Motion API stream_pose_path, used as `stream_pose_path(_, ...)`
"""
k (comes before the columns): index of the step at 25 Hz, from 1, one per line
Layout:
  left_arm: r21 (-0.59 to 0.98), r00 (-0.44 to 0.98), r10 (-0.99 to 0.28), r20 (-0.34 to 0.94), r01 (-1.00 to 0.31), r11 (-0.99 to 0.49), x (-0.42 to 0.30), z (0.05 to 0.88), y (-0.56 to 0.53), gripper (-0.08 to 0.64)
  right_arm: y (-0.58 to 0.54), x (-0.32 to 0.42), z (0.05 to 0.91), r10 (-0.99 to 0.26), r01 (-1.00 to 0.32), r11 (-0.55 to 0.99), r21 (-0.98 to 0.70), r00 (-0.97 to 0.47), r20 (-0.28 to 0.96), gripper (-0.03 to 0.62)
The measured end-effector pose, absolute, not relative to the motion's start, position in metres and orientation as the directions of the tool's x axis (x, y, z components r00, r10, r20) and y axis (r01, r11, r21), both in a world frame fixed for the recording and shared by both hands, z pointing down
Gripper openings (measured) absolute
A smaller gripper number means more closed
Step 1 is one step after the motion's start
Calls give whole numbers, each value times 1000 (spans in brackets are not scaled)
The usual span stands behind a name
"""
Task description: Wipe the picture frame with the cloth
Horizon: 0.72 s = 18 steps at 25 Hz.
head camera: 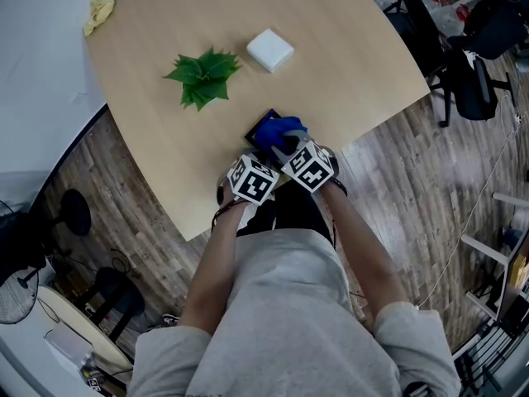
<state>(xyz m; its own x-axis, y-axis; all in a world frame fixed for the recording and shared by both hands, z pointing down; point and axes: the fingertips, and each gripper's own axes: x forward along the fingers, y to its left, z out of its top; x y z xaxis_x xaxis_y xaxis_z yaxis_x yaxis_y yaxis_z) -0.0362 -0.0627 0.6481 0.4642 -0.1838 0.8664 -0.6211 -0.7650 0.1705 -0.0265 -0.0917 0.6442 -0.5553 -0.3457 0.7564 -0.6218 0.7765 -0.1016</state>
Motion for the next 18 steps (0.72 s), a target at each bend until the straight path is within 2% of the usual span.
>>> stream_pose_path(18,177,472,-186,862,-623,-762,-36,648,-64,52,-129,-61,640,-310,-578,804,-138,-607,731,75)
